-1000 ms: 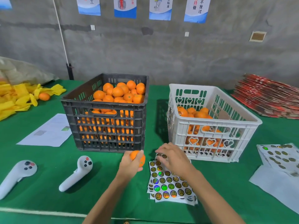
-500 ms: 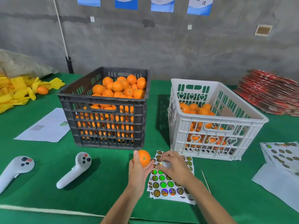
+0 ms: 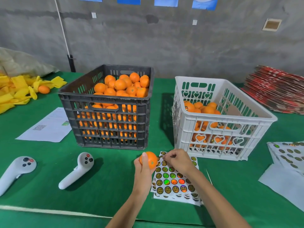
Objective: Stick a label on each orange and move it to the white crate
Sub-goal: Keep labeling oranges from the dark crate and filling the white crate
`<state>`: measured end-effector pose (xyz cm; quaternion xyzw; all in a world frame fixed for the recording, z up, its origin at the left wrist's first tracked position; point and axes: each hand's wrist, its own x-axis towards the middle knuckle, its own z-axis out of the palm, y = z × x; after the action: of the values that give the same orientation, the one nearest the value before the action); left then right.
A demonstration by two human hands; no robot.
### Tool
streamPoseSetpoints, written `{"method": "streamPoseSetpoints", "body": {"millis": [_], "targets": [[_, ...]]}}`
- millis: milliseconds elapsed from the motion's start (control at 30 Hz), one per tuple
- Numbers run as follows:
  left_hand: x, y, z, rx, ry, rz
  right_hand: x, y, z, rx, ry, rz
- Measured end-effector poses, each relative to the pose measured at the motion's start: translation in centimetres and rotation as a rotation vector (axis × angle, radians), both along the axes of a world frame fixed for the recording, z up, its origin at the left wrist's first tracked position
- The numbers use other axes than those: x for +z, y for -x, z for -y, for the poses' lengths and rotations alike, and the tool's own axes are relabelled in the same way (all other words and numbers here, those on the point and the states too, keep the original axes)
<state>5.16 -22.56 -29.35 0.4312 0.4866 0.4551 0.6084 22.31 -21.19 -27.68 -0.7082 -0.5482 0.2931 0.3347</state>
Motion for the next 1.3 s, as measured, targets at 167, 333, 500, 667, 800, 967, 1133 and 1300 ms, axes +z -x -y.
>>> {"method": "streamPoseSetpoints", "body": {"millis": [167,333,500,667,800,967,1133,1300], "targets": [[0.1,0.2,0.4,-0.045,-0.039,-0.114,-0.3,0.1,-0.2,-0.002,-0.040,0.119],[0.3,0.2,0.3,-0.023,0.006,-0.125,0.1,1.2,0.9,-0.087,-0.312,0.114],[1.3,-0.3,-0.8,0.002,0.050,-0.015,1.6,3.8,2.2,0.114,-0.571,0.290],[3.7,-0.5,-2.1,0.015,0.058,0.113,3.6,4.5,3.3,0.197,-0.656,0.372],[7.2,-1.3,-1.8,-0.008,-0.043,0.093,6.7,3.8,3.8,0.193,-0.668,0.553],[11.8,-4.1,-1.1,-0.146,-0.223,0.161,12.1,-0.3,4.0,0.077,-0.851,0.643],[15.1,-5.6,-1.6,-0.132,-0.411,0.144,15.0,-5.0,3.6,-0.117,-0.828,0.752],[17.3,-3.6,-3.0,-0.040,-0.618,0.013,15.2,-7.9,2.9,-0.286,-0.654,0.743]]}}
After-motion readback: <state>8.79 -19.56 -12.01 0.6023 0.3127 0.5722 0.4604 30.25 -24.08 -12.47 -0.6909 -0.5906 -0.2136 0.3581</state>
